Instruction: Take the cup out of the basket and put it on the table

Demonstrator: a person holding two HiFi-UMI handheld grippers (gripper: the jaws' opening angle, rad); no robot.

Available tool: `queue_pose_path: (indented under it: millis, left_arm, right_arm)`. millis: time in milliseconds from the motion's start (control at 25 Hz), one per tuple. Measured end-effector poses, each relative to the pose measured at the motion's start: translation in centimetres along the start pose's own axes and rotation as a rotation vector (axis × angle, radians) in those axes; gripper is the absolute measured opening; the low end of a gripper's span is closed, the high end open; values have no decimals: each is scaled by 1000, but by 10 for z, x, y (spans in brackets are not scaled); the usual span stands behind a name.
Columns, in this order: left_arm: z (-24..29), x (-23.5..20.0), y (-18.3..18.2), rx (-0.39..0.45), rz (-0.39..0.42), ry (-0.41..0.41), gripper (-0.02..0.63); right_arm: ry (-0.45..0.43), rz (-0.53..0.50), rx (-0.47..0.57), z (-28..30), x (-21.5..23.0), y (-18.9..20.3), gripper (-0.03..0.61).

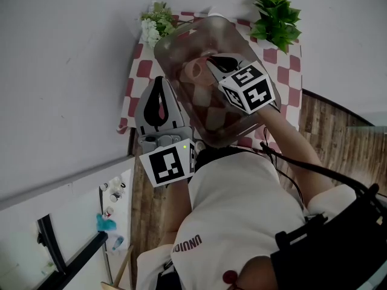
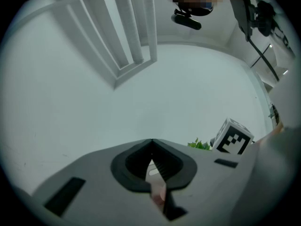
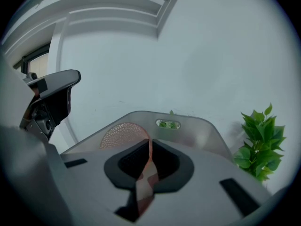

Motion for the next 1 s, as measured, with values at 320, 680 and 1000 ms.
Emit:
queue_pose_path:
  millis: [320,680,1000]
  left_arm:
    - [3,4,0,0,8,17,12]
    - [5,8,-1,3,13,28,12]
    - [7,12,2,-6,5,38,12]
  right_arm:
    - [20,8,34,-7,4,-5,35]
    - [39,11,66,-14,7,-11,35]
    - [52,16,103,-20,10,-20,35]
Point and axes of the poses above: the fingertips, and each gripper's own axes: z forward along the fingers, x to its right, y out of its underside, the point moved 2 cm from there along -z, backward along the fingers, and after that the axes turned 11 degrees about x, right-handed, at the moved point
